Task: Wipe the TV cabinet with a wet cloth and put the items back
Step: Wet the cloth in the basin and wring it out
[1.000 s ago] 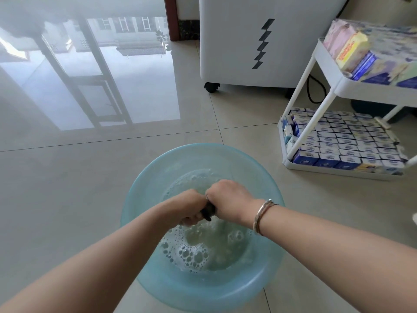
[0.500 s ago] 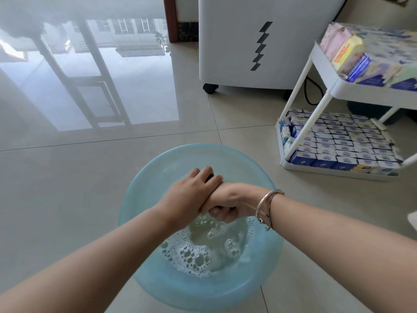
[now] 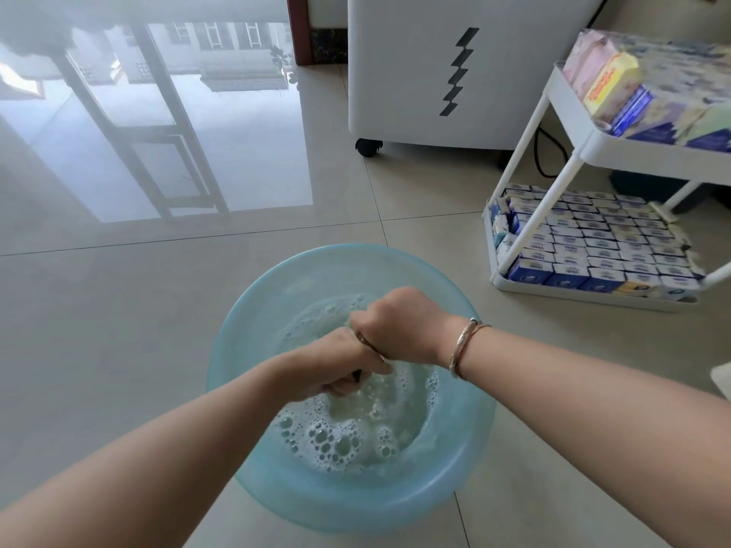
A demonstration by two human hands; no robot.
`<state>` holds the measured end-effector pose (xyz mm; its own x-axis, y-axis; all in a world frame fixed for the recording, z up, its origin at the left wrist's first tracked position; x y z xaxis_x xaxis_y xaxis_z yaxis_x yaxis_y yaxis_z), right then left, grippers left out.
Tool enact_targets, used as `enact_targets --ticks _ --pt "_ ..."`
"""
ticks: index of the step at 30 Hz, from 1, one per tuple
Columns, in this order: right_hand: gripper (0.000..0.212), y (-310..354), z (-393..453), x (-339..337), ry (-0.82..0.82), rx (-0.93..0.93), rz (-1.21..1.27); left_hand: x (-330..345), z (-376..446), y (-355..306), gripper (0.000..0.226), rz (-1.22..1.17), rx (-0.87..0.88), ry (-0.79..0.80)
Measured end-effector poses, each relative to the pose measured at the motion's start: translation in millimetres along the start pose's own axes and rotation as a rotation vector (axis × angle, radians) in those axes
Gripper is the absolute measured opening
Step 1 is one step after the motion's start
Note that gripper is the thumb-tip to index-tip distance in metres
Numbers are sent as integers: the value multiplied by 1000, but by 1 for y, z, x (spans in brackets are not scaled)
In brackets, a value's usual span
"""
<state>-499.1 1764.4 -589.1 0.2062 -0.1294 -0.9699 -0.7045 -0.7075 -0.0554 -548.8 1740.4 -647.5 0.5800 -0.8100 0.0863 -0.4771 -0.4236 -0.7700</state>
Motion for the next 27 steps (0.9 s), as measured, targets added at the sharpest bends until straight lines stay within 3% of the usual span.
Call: enact_targets --ticks 3,5,9,12,15,17,20,23,25,27 --pt "14 -2 -1 -7 -90 -92 -88 14 -5 2 47 -192 5 234" --pt "17 2 -2 -6 -99 -139 -98 16 -8 1 45 -210 -2 251" --pt "25 2 -2 -2 -142 -113 45 8 -20 -2 2 -378 42 205" --pt "24 7 -2 2 -64 -87 164 -10 -25 3 18 -319 23 93" --pt "49 16 -6 18 123 -39 131 -24 -27 8 43 -108 -23 -54" --pt "69 17 -11 22 215 6 196 -28 -28 9 59 -114 -21 -101" --pt "91 12 -16 20 323 74 515 -32 -30 8 69 -176 21 -144" --pt "91 8 -21 8 327 131 962 -26 -29 7 54 -163 59 -134" --pt "84 5 -22 -1 251 133 1358 -21 -30 2 36 -103 101 -163" --pt "68 -8 -22 -7 57 162 1684 -25 -34 -11 25 26 196 -290"
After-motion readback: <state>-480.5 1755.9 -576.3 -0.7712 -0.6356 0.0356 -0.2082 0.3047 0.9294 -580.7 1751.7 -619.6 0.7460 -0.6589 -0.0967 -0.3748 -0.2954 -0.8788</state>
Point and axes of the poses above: each hand's wrist, its own z-axis towards the middle knuckle, its own x-axis out of the palm, y = z × x, the point moved 7 cm from there along z, towards the middle knuckle, and after that the axes turned 14 degrees about y, right-handed, at the moved point
